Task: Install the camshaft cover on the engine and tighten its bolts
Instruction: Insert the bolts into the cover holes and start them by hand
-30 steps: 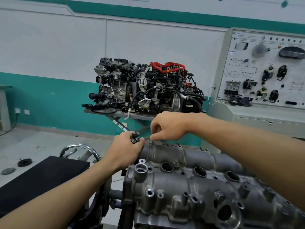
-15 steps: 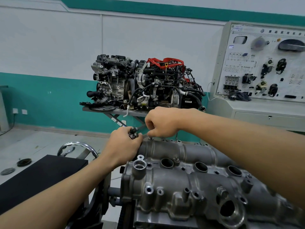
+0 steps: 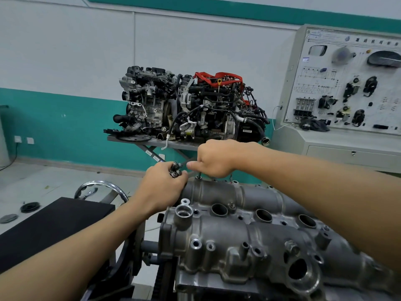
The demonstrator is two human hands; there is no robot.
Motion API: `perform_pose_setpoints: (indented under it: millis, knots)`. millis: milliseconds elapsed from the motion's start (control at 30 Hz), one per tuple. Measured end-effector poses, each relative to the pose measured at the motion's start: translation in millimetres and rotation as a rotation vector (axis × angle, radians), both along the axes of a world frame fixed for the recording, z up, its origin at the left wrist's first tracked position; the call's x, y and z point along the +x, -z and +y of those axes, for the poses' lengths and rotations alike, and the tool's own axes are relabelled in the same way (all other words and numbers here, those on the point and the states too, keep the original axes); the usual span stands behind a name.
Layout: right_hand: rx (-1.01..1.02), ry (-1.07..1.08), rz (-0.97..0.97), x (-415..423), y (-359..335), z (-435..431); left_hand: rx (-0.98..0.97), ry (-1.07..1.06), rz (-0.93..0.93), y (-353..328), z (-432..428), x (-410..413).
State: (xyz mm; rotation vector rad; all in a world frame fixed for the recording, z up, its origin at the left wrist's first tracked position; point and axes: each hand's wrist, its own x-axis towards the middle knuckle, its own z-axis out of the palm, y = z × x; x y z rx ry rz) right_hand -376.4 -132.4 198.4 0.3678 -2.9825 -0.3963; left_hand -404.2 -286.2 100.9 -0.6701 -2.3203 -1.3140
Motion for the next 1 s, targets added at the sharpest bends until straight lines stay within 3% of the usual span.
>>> perform_pose_setpoints:
  millis: [200, 400, 600, 833, 1000]
  knots:
    - [-0.058, -0.075, -0.159, 5, -17, 7, -0.006, -0.017, -0.003, 0, 0, 3]
    - [-0.058, 0.045, -0.03, 4, -7, 3, 0.008, -0.002, -0.023, -3, 0, 8]
    - [-0.029, -0.092, -0.118, 3, -11, 4, 0.008, -0.009, -0.022, -4, 0, 9]
    - [-0.039, 0.054, -0.068, -2, -4, -4, 0.006, -0.009, -0.018, -4, 1, 7]
    - [-0.081, -0.015, -0.085, 1, -13, -4, 0.108, -0.013, -0.082, 4, 3, 5]
